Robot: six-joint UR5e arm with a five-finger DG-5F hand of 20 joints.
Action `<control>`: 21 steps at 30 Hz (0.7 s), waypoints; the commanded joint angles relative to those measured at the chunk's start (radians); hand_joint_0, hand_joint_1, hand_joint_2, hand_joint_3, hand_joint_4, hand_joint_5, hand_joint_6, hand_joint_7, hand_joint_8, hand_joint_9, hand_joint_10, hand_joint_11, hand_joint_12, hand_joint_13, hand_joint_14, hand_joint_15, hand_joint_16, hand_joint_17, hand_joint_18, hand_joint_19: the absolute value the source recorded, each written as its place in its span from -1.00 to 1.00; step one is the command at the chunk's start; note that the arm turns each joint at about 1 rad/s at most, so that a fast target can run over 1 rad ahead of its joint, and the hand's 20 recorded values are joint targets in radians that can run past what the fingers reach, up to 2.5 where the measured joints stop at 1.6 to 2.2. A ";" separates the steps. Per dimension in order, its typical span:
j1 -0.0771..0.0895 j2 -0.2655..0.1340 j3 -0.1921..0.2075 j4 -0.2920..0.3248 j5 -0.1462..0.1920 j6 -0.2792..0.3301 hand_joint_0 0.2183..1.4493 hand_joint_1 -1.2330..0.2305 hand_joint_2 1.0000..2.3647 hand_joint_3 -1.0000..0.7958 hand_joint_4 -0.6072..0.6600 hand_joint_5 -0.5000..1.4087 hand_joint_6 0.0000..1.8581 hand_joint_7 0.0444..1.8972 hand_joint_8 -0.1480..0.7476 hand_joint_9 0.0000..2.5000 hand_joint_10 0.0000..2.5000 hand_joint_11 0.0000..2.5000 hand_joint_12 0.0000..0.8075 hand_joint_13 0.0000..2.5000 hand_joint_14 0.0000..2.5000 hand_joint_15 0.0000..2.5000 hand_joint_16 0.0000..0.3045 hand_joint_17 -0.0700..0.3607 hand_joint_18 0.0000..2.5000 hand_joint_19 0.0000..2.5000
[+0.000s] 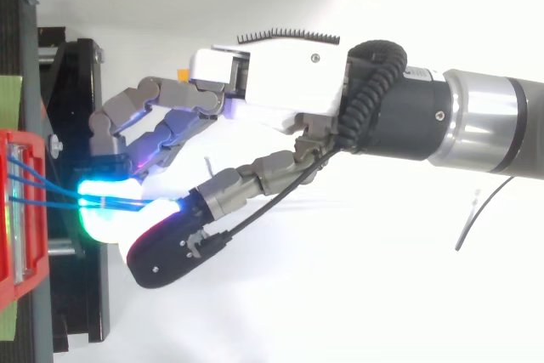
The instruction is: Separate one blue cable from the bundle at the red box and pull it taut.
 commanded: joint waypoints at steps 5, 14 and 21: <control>0.002 0.000 0.001 0.001 0.002 0.001 -0.50 -0.13 -1.00 -0.44 0.20 -0.65 -0.14 0.04 0.03 -0.33 -0.98 -0.47 -0.06 -0.41 -0.99 -0.70 -0.69 -0.19 -0.45 -0.56; 0.002 0.000 0.001 -0.002 -0.001 0.002 -0.36 -0.08 -0.98 -0.29 0.14 -0.62 -0.18 0.15 0.01 -0.31 -0.98 -0.48 -0.10 -0.41 -0.99 -0.69 -0.71 -0.21 -0.46 -0.55; -0.004 0.000 0.001 -0.002 -0.004 0.002 -0.40 -0.22 -0.97 -0.11 0.15 -0.64 -0.13 0.16 0.03 -0.32 -0.98 -0.47 -0.09 -0.42 -0.99 -0.69 -0.71 -0.21 -0.46 -0.55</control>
